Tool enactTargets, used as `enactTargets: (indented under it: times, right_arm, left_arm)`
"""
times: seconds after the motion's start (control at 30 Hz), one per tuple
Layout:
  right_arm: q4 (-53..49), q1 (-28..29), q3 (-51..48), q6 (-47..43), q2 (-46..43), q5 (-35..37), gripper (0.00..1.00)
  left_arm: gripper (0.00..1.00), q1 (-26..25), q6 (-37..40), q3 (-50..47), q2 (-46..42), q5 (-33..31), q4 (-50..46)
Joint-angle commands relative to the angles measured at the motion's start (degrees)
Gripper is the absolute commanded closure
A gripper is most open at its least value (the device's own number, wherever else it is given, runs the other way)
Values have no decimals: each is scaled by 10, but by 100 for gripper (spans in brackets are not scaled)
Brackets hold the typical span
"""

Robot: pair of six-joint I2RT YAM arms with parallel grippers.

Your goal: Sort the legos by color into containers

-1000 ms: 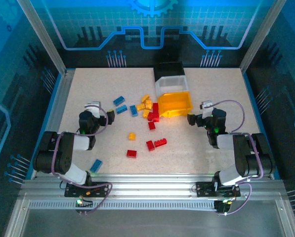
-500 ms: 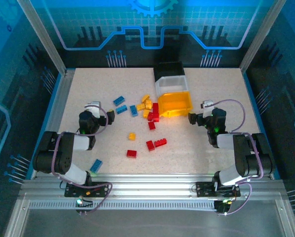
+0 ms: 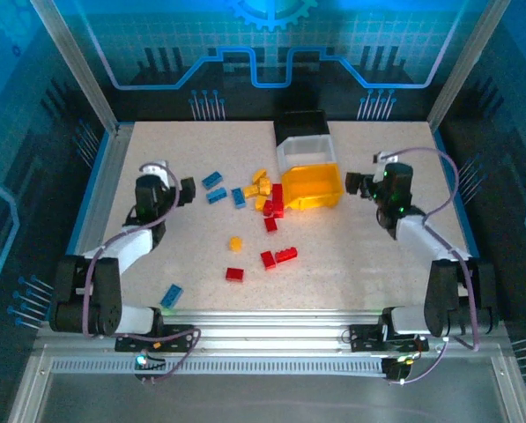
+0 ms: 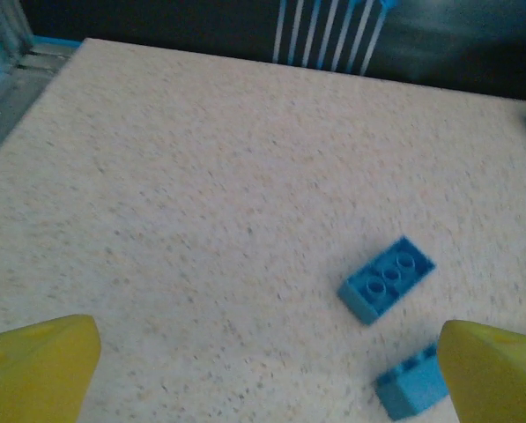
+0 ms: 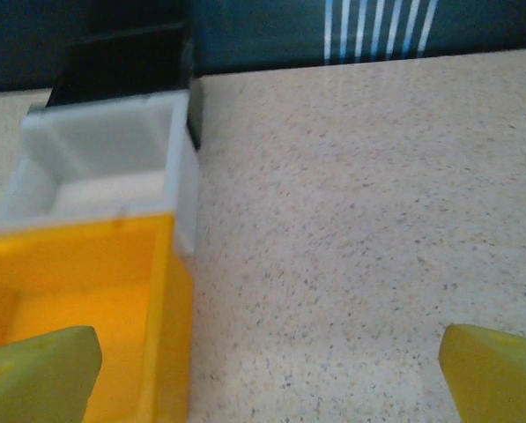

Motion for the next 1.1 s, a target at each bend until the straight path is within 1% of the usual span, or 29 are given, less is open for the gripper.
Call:
enactTargets:
  times: [0.0, 0.07, 0.1, 0.17, 0.27, 0.37, 0.4, 0.47, 0.5, 0.6, 0.73, 0.83, 1.0, 1.07]
  right_arm:
    - [-272, -18, 115, 97, 27, 5, 0]
    - [-343, -18, 158, 111, 50, -21, 0]
    - [-369, -18, 174, 116, 60, -44, 0]
    - [-409, -9, 192, 120, 68, -66, 0]
    - [-455, 16, 203, 124, 62, -66, 0]
    - [-496, 38, 207, 129, 57, -79, 0]
    - [-508, 47, 206, 128, 55, -88, 0]
    - [-529, 69, 204, 128, 50, -95, 0]
    - [-539, 81, 201, 130, 47, -93, 0]
    - [-565, 113, 189, 139, 35, -89, 0]
    - [-577, 145, 160, 162, 17, -100, 0]
    - [-575, 175, 135, 182, 6, -113, 0]
    - [-575, 241, 113, 212, 10, -113, 2]
    - [-568, 268, 109, 222, 19, -112, 2]
  left_arm:
    - [1, 2, -74, 70, -26, -49, -212]
    - [1, 2, -90, 100, -32, -31, -269]
    - [1, 2, -95, 111, -35, -17, -290]
    - [1, 2, -101, 126, -44, 6, -325]
    - [1, 2, -135, 135, -62, 19, -369]
    - [1, 2, -169, 155, -72, 22, -438]
    - [1, 2, -176, 163, -74, 18, -467]
    - [1, 2, -184, 167, -82, 28, -496]
    - [1, 2, -184, 167, -88, 46, -504]
    - [1, 0, -168, 156, -114, 130, -505]
    - [1, -11, -177, 147, -133, 167, -534]
    - [1, -35, -178, 139, -135, 193, -552]
    - [1, -110, -182, 128, -144, 189, -575]
    - [1, -133, -188, 117, -147, 188, -574]
